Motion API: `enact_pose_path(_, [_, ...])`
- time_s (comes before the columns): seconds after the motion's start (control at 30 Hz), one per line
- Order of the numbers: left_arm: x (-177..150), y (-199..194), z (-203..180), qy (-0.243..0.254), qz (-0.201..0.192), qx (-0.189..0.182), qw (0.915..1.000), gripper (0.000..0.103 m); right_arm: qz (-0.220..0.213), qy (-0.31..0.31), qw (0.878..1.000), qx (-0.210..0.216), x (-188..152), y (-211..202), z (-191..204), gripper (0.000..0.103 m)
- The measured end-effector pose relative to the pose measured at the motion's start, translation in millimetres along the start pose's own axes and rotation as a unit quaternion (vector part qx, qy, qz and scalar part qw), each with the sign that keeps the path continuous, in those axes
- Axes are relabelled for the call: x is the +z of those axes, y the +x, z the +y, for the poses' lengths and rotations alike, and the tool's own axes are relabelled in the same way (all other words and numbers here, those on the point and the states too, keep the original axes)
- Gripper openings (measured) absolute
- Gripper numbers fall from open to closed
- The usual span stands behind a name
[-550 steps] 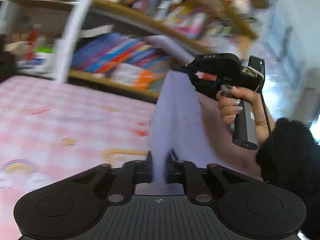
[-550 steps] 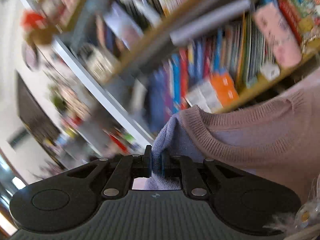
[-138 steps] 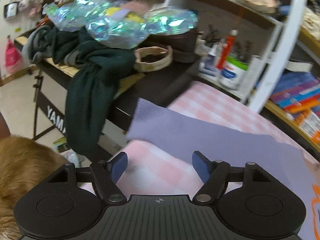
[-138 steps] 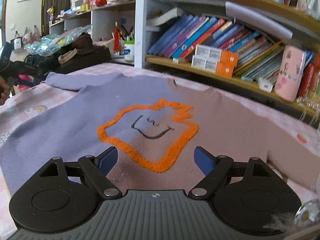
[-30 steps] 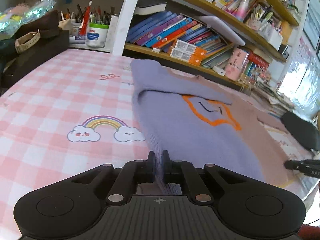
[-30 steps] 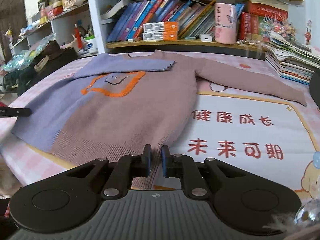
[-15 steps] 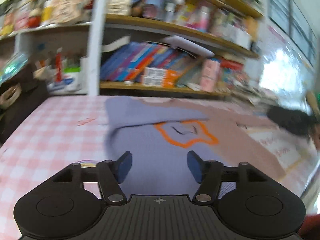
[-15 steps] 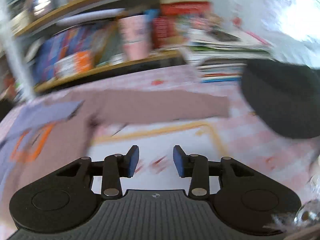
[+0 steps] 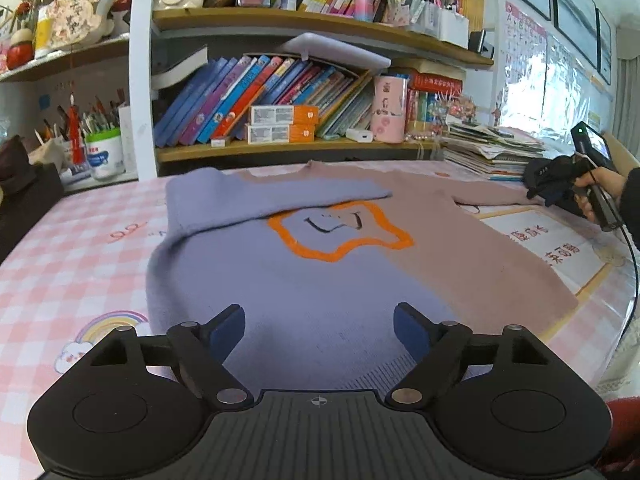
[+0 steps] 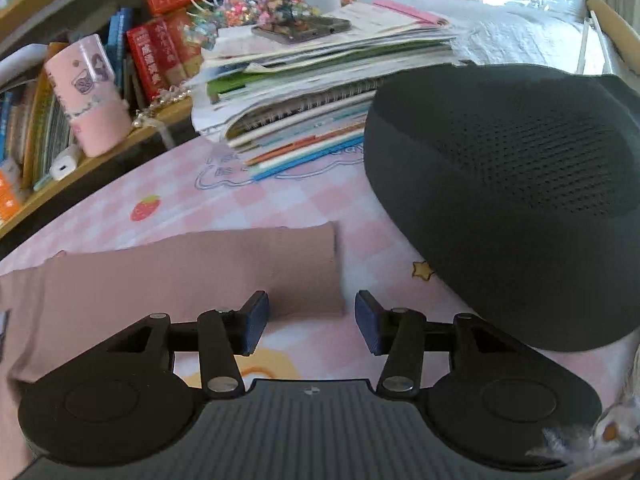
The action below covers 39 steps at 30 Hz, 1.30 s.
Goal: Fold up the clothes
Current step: 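Move the right gripper to the pink sleeve cuff and grasp it, then lift the pink sleeve, fold it across the body, open the right gripper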
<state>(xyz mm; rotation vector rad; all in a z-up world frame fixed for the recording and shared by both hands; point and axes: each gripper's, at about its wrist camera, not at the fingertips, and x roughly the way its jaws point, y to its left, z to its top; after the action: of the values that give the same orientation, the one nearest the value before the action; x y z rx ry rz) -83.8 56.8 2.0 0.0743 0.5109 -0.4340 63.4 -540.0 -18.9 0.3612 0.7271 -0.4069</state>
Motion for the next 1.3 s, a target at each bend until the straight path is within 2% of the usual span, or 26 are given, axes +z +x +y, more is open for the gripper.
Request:
enact_pose_path(0.03, [-0.8,1.6,-0.5,0.001,0.002,-0.001,1.0,0.084,-0.003,-0.004,1.0,-0.001,0.0,1.4,1.1,0.045])
enact_pose_path(0.13, [-3.3,6.0,-0.7,0.002,0.009,-0.003,1.0,0.084,-0.008,-0.04,0.999,-0.012,-2.5,3.8,8.7,0.024])
enact_pose_path(0.17, [-4.4,6.8,-0.3,0.001,0.01,-0.003,0.9999,0.084,-0.005,-0.038,0.999,0.003,0.5,6.9,9.4,0.012])
enact_pose_path(0.2, [-5.4,7.6,0.1,0.0,0.012,-0.003,0.9999,0.084,-0.001,-0.03,0.999,0.012,1.5,7.2,8.9,0.01])
enact_pose_path(0.3, [-8.0,7.3,1.0,0.006,0.013,0.0,0.9999,0.084,-0.005,-0.02,1.0,0.018,6.5,1.4,14.9,0.009])
enact_pose_path(0.4, [-9.3,5.7,1.0,0.012,0.011,0.003,0.9999,0.087,-0.026,0.002,0.997,0.076,16.4,-22.0,28.8,0.009])
enact_pose_path(0.47, [-10.4,5.2,1.5,0.01,0.009,0.0,0.9999,0.087,-0.042,-0.011,0.992,0.117,25.8,-42.2,51.7,0.009])
enact_pose_path(0.67, [-13.1,4.0,-5.5,0.032,0.006,0.002,0.9995,0.088,-0.077,-0.091,0.966,0.229,43.5,-102.7,160.5,0.009])
enact_pose_path(0.9, [-14.8,-1.5,-11.5,0.042,-0.007,-0.007,0.9991,0.089,-0.086,-0.138,0.929,0.331,33.9,-130.2,281.5,0.009])
enact_pose_path(1.1, [-15.3,-5.8,-6.5,0.031,-0.015,-0.013,0.9993,0.089,-0.074,-0.164,0.908,0.378,10.7,-126.6,352.6,0.009])
enact_pose_path(1.3, [-13.5,-11.7,0.6,0.017,-0.027,-0.015,0.9994,0.09,-0.043,-0.18,0.902,0.391,-10.0,-115.2,393.4,0.009])
